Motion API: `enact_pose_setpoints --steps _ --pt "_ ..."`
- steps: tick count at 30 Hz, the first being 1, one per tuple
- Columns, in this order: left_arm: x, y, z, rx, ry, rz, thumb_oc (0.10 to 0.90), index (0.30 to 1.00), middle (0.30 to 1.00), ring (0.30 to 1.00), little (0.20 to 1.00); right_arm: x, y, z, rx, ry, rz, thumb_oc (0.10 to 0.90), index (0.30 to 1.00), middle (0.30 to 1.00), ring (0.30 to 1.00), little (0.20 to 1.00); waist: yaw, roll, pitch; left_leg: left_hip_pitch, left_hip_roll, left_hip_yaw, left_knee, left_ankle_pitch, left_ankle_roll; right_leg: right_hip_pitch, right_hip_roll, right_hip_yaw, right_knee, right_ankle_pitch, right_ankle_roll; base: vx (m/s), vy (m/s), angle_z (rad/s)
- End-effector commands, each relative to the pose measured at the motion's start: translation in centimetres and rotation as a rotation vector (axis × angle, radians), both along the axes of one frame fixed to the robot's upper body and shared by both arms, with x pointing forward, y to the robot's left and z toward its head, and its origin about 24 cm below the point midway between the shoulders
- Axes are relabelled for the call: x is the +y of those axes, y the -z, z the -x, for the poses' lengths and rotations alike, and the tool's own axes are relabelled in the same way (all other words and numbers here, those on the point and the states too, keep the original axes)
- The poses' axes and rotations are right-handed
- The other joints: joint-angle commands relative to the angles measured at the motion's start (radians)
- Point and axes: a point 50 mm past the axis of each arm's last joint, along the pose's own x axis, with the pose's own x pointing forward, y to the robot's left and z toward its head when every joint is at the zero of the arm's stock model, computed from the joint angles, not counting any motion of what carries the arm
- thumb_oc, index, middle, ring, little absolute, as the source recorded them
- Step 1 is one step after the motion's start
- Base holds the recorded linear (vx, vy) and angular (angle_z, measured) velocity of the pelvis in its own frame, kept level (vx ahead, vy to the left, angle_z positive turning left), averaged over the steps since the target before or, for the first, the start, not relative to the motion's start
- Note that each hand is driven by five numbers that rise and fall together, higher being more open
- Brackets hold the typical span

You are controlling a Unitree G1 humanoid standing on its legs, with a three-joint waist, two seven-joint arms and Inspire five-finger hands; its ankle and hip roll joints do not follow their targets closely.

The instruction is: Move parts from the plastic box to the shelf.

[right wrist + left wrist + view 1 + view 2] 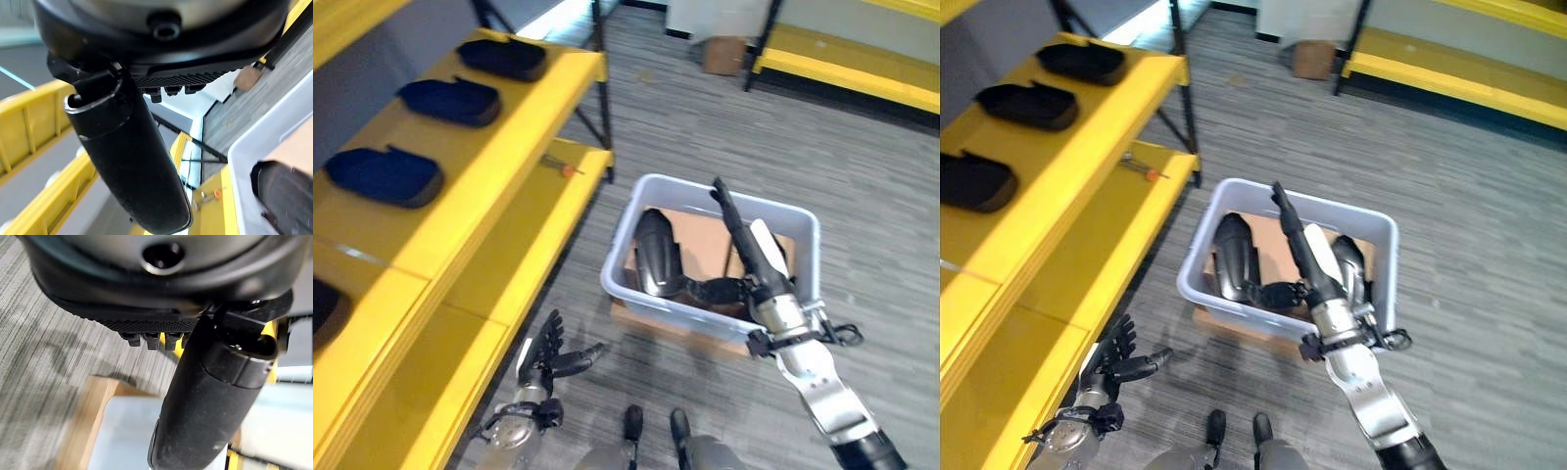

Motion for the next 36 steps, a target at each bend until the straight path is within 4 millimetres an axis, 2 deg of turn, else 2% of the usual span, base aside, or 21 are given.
enact_pose_setpoints --steps 1,2,3,7,13,15,19,22,23,24,26,28,31,32,34,36 --pt "0.8 -3.5 -1.2 -0.207 -0.025 -0.007 0.9 1.0 1.0 1.0 1.0 1.0 -4.1 -0.1 -0.218 -0.037 -0.049 0.9 1.0 1.0 1.0 1.0 0.006 0.0 -0.025 0.021 0.068 -0.034 0.049 -0.107 -0.043 -0.029 -0.039 -0.052 -0.127 0.217 0.006 0.23 -0.147 -0.41" --pt "0.9 -3.3 -1.1 -0.196 -0.022 -0.018 0.9 1.0 1.0 1.0 1.0 0.7 -4.0 0.2 -0.223 -0.025 -0.032 0.9 1.0 1.0 1.0 1.0 -0.006 -0.006 -0.018 0.048 0.074 -0.033 0.055 -0.131 -0.051 -0.04 -0.067 -0.089 -0.173 0.252 0.02 0.19 -0.11 -0.29" --pt "0.9 -3.3 -1.1 -0.195 -0.022 -0.018 0.9 1.0 1.0 1.0 1.0 0.7 -4.0 0.2 -0.223 -0.024 -0.032 0.9 1.0 1.0 1.0 1.0 -0.007 -0.005 -0.017 0.048 0.075 -0.034 0.056 -0.132 -0.052 -0.037 -0.067 -0.091 -0.175 0.253 0.02 0.19 -0.119 -0.2" --pt "0.6 -3.1 -1.1 -0.19 -0.01 -0.015 0.9 1.0 1.0 1.0 1.0 -0.5 -3.3 0.6 -0.196 0.01 -0.005 0.9 1.0 1.0 1.0 1.0 -0.02 -0.033 -0.035 0.08 0.069 -0.049 0.063 -0.166 -0.068 0.012 -0.066 -0.137 -0.2 0.27 0.023 0.18 -0.129 0.35" --pt "0.3 -2.8 -0.7 -0.174 -0.005 0.009 0.9 1.0 1.0 1.0 1.0 -1.4 -3.0 1.1 -0.178 0.018 -0.007 0.9 1.0 1.0 1.0 1.0 -0.031 -0.024 -0.069 0.103 0.129 -0.077 0.044 -0.168 -0.099 0.039 -0.041 -0.185 -0.168 0.208 0.0 0.19 -0.174 0.28" --pt "0.2 -2.8 -0.7 -0.169 0.015 0.013 0.9 1.0 1.0 1.0 1.0 -1.7 -3.0 1.2 -0.173 0.019 -0.003 0.9 1.0 1.0 1.0 1.0 -0.035 -0.017 -0.075 0.11 0.173 -0.085 0.03 -0.15 -0.121 0.033 -0.022 -0.209 -0.14 0.168 -0.016 0.15 -0.214 0.21" --pt "0.1 -2.9 -0.8 -0.173 0.014 0.014 0.9 1.0 1.0 1.0 1.0 -2.3 -3.5 1.2 -0.199 0.045 0.003 0.9 1.0 1.0 1.0 1.0 -0.039 -0.008 -0.071 0.098 0.221 -0.097 0.021 -0.117 -0.146 0.017 0.006 -0.221 -0.114 0.128 -0.037 0.08 -0.183 0.12" --pt "-0.2 -3.0 -1.3 -0.18 0.021 0.026 0.9 1.0 1.0 1.0 1.0 -2.8 -4.2 1.1 -0.241 0.074 0.006 0.9 1.0 1.0 1.0 1.0 -0.043 -0.003 -0.051 0.037 0.238 -0.09 0.094 -0.089 -0.165 0.012 0.013 -0.232 -0.105 0.102 -0.058 0.02 -0.145 0.23" --pt "-0.4 -3.1 -1.5 -0.188 0.024 0.031 0.9 1.0 1.0 1.0 1.0 -2.9 -4.4 1.1 -0.252 0.08 0.008 0.9 1.0 1.0 1.0 1.0 -0.044 -0.004 -0.045 0.012 0.236 -0.078 0.13 -0.082 -0.172 0.015 0.011 -0.238 -0.109 0.096 -0.064 -0.03 -0.157 0.34" --pt "-0.5 -3.3 -1.6 -0.202 0.027 0.035 0.9 1.0 1.0 1.0 1.0 -3.1 -4.8 1.1 -0.278 0.094 0.016 0.9 1.0 1.0 1.0 1.0 -0.036 -0.013 -0.024 -0.037 0.223 -0.065 0.222 -0.053 -0.186 0.032 0.015 -0.251 -0.117 0.084 -0.082 -0.02 -0.119 0.46" --pt "-0.5 -3.4 -1.7 -0.207 0.028 0.036 0.9 1.0 1.0 1.0 1.0 -3.1 -5.1 1.1 -0.299 0.096 0.019 0.9 1.0 1.0 1.0 1.0 -0.03 -0.015 -0.01 -0.067 0.217 -0.073 0.244 -0.042 -0.186 0.037 0.018 -0.254 -0.118 0.082 -0.083 -0.02 -0.083 0.5" --pt "-0.6 -3.7 -2.1 -0.216 0.046 0.032 0.9 1.0 1.0 1.0 1.0 -3.7 -6.0 1.0 -0.352 0.144 0.069 0.9 1.0 1.0 1.0 1.0 -0.022 -0.025 0.012 -0.14 0.242 -0.067 0.18 -0.029 -0.176 0.043 0.009 -0.254 -0.125 0.069 -0.073 -0.02 -0.009 0.15" --pt "-0.8 -4.3 -2.4 -0.24 0.065 0.01 0.9 1.0 1.0 1.0 1.0 -4.8 -6.8 0.3 -0.413 0.244 0.111 0.9 1.0 1.0 1.0 1.0 -0.007 -0.03 0.036 -0.24 0.293 -0.052 0.092 0.065 -0.187 0.036 -0.006 -0.242 -0.119 0.07 -0.058 0.05 0.114 0.34" --pt "-0.5 -4.2 -2.2 -0.236 0.047 0.007 0.9 1.0 1.0 1.0 1.0 -4.7 -7.1 0.1 -0.437 0.262 0.125 0.9 1.0 1.0 1.0 1.0 0.009 -0.023 0.043 -0.228 0.294 -0.083 0.079 0.045 -0.184 0.017 0.005 -0.205 -0.085 0.054 -0.052 0.08 0.126 0.24" --pt "-0.5 -4.5 -2.5 -0.252 0.039 0.015 0.9 1.0 1.0 1.0 1.0 -4.6 -7.4 -0.3 -0.45 0.274 0.149 0.9 1.0 1.0 1.0 1.0 0.004 -0.017 0.055 -0.243 0.285 -0.067 0.08 0.044 -0.184 -0.007 0.008 -0.175 -0.078 0.069 -0.053 0.02 0.143 -0.43" --pt "-0.5 -4.7 -2.7 -0.265 0.043 0.012 0.9 1.0 1.0 1.0 1.0 -4.9 -7.5 -0.5 -0.452 0.296 0.16 0.9 1.0 1.0 1.0 1.0 0.005 -0.017 0.062 -0.245 0.277 -0.05 0.091 0.038 -0.183 -0.019 0.0 -0.173 -0.074 0.072 -0.053 -0.03 0.179 -1.0"
